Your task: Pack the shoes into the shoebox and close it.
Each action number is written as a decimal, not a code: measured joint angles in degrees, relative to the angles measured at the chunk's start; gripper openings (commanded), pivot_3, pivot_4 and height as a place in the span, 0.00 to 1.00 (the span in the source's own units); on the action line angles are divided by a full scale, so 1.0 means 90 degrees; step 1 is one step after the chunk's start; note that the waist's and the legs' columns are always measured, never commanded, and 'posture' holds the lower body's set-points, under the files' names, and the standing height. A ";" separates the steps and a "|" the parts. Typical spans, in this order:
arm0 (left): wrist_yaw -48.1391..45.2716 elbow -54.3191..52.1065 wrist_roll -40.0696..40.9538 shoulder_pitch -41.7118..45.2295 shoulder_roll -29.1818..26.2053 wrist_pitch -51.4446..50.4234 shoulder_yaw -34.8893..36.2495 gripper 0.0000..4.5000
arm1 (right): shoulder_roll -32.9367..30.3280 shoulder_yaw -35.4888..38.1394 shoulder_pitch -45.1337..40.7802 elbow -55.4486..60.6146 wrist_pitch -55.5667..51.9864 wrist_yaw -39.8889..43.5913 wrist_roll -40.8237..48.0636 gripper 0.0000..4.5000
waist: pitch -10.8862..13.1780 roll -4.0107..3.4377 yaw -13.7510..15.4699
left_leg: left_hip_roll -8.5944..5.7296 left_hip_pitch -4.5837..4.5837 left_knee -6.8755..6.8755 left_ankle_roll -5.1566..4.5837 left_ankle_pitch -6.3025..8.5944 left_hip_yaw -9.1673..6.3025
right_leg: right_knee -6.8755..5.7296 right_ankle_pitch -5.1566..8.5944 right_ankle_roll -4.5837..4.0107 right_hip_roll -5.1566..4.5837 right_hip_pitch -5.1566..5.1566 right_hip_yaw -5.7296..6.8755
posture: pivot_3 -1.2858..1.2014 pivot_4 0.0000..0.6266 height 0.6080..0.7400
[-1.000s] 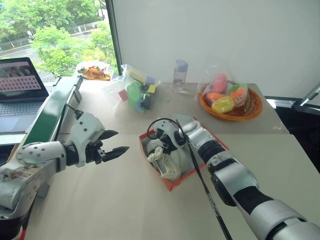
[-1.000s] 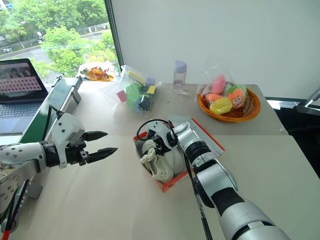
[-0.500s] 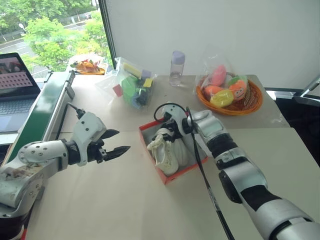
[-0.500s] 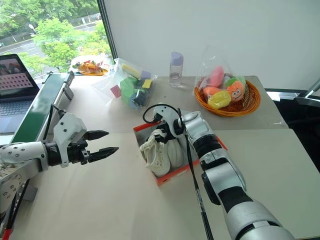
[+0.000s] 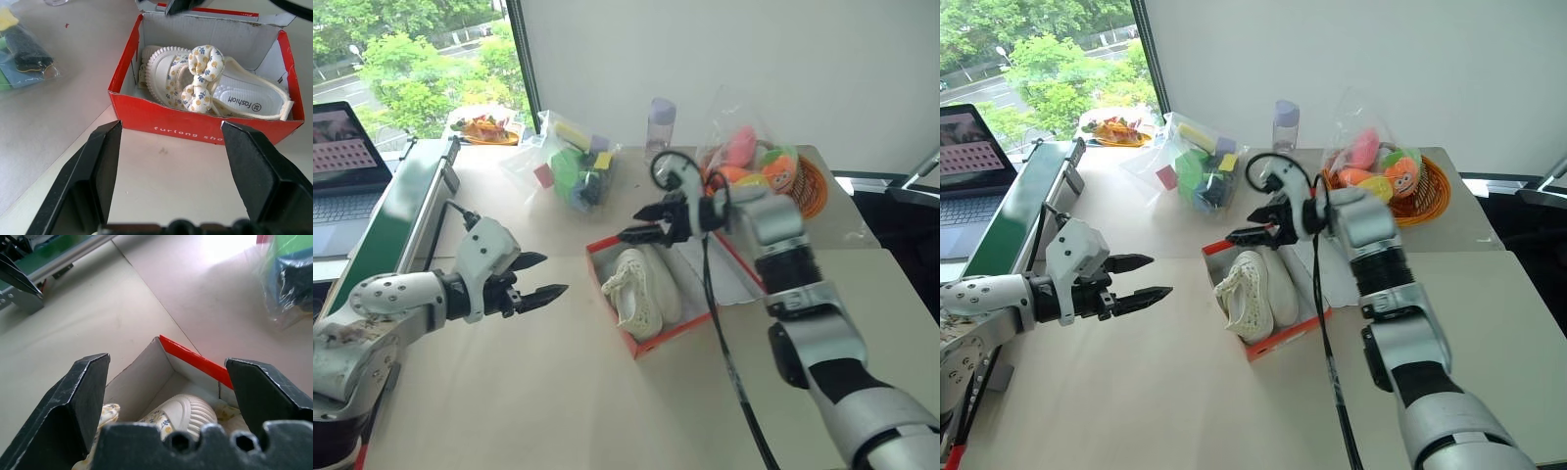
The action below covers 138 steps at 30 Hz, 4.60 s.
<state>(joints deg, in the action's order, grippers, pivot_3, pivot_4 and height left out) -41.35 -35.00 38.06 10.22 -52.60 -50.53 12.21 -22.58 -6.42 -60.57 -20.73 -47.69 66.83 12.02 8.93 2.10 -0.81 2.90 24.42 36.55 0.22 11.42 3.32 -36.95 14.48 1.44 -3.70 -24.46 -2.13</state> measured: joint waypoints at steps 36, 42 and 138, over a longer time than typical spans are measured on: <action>-0.0172 0.0115 -0.0185 -0.0025 -0.0166 0.0131 0.0016 0.76 | -0.0179 -0.3286 0.1230 0.0115 0.3210 0.0191 -0.1950 0.01 | -0.0036 0.0055 -0.0014 | 0.0018 -0.0169 0.0042 0.0003 0.0001 0.0000 | -0.0011 0.0014 -0.0012 0.0028 0.0152 -0.0017 | 0.52 0.24 1.00; -0.0081 -0.0072 -0.0079 -0.0128 -0.0166 0.0004 0.0053 0.76 | 0.0050 -0.3550 0.1131 -0.0499 0.4012 -0.0246 -0.2616 0.01 | -0.0036 0.0048 -0.0048 | 0.0021 -0.0301 0.0034 0.0061 0.0037 -0.0010 | -0.0008 0.0037 -0.0029 0.0021 0.0223 -0.0030 | 0.52 0.24 1.00; -0.1831 0.1189 -0.0759 0.1545 -0.0477 0.0486 -0.1196 0.76 | -0.0472 0.2122 0.4103 0.2589 -0.0722 -0.1733 0.4173 0.01 | 0.0048 0.0000 0.0013 | 0.0009 0.0016 0.0139 -0.0052 -0.0012 0.0012 | -0.0003 -0.0083 0.0053 0.0029 0.0022 -0.0062 | 0.52 0.24 1.00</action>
<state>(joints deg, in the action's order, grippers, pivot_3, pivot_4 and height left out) -57.84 -24.30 31.23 24.12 -56.90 -46.15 1.45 -26.83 12.67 -23.64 2.57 -54.19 51.23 49.58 9.36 2.11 -0.70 2.97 24.56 37.80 -0.25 11.31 3.43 -36.98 13.73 1.92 -3.44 -24.26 -2.69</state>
